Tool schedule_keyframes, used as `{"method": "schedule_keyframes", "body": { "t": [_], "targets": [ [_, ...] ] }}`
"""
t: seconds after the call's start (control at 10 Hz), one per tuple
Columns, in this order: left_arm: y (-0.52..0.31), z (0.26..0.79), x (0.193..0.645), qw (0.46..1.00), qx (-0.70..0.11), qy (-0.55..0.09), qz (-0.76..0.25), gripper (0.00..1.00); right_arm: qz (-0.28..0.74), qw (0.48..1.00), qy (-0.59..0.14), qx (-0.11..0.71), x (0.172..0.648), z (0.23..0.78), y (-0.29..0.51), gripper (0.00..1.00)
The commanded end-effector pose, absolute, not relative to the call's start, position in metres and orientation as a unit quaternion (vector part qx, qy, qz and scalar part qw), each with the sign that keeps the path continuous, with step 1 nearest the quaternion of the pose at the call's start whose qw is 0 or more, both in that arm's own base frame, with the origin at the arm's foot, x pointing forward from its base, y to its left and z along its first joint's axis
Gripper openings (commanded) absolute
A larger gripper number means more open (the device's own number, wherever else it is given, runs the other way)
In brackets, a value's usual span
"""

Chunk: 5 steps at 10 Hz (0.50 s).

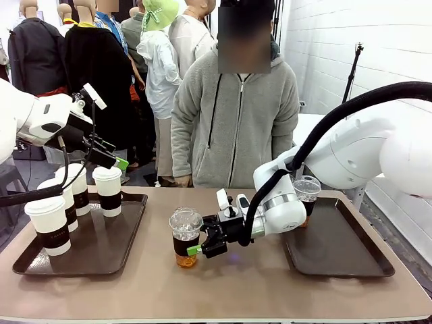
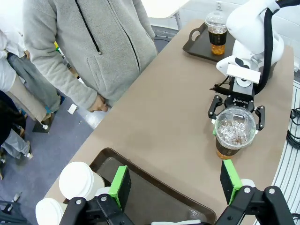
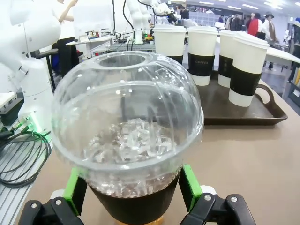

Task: Distribute the coffee onto the tray.
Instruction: Pick up another iced Americano from the middle of the table and place it on the right Handle tray.

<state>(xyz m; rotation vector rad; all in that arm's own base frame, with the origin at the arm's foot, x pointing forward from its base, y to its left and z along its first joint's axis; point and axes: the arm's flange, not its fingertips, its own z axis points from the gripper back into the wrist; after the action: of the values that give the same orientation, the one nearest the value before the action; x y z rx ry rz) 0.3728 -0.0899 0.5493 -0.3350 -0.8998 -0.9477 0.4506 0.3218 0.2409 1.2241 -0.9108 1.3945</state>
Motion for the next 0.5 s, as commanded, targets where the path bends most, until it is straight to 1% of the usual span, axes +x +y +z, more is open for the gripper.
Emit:
{"method": "schedule_keyframes", "body": {
  "t": [0.0, 0.1, 0.2, 0.3, 0.4],
  "targets": [
    [-0.0869, 0.5465, 0.3753, 0.777, -0.157, -0.417, -0.445, 1.00, 0.576, 0.515, -0.362, 0.522, 0.4596, 0.2387, 0.3318, 1.00],
    [-0.0869, 0.5465, 0.3753, 0.777, -0.157, -0.417, -0.445, 1.00, 0.575, 0.515, -0.363, 0.521, 0.4594, 0.2383, 0.3326, 1.00],
    [-0.0869, 0.5465, 0.3753, 0.777, -0.157, -0.417, -0.445, 1.00, 0.576, 0.505, -0.358, 0.534, 0.4579, 0.2400, 0.3317, 0.91],
    [-0.0869, 0.5465, 0.3753, 0.777, -0.157, -0.417, -0.445, 1.00, 0.563, 0.508, -0.363, 0.541, 0.4574, 0.2400, 0.3287, 0.73],
    [-0.0869, 0.5465, 0.3753, 0.777, -0.157, -0.417, -0.445, 1.00, 0.557, 0.497, -0.373, 0.551, 0.4571, 0.2384, 0.3268, 0.73]
  ]
}}
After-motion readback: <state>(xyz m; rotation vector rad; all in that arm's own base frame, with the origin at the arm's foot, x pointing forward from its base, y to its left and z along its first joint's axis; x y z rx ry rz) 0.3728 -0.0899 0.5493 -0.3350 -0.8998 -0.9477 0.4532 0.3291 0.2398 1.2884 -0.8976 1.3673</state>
